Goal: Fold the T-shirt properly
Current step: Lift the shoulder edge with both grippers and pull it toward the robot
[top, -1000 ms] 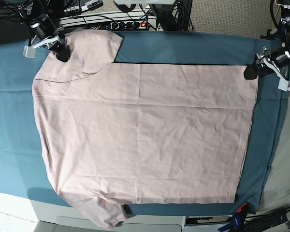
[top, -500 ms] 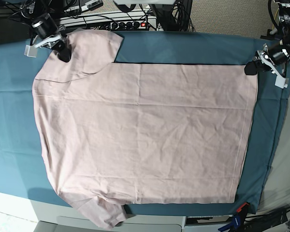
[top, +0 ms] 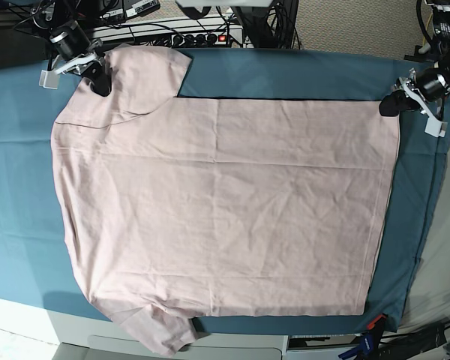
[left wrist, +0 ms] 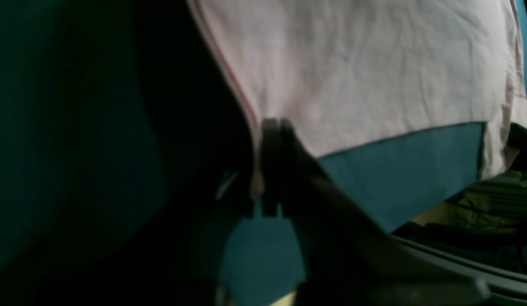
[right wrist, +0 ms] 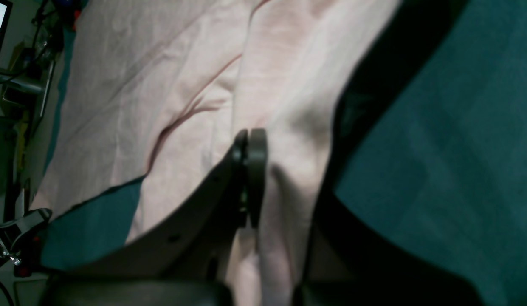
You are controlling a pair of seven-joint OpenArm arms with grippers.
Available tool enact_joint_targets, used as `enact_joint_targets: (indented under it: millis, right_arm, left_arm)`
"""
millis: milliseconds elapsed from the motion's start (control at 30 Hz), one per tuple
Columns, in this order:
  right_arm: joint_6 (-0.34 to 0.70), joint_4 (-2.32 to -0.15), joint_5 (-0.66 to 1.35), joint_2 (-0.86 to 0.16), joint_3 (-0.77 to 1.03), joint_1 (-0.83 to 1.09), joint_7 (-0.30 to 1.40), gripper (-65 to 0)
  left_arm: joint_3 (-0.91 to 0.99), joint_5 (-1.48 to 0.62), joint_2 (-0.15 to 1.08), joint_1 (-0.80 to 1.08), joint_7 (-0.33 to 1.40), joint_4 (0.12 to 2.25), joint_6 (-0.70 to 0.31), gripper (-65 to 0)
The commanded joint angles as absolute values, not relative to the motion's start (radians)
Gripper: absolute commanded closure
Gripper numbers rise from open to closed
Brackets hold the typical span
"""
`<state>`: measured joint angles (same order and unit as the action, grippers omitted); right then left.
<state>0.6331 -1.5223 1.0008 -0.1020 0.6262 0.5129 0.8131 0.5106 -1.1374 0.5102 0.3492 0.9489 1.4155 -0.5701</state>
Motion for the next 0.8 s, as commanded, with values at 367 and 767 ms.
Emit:
enact_joint_targets:
  millis: [367, 767]
  right_arm:
    - [0.644, -1.518, 1.032, -0.139, 0.624, 0.656, 0.951, 0.0]
    - [0.644, -1.518, 1.085, -0.256, 0.628, 0.769, 0.98, 0.0]
  left_arm:
    - [0.544, -1.184, 0.546, 0.447, 1.037, 1.476, -0.578, 0.0]
    - [0.661, -1.254, 0.546, 0.636, 1.067, 1.607, -0.577, 0.0]
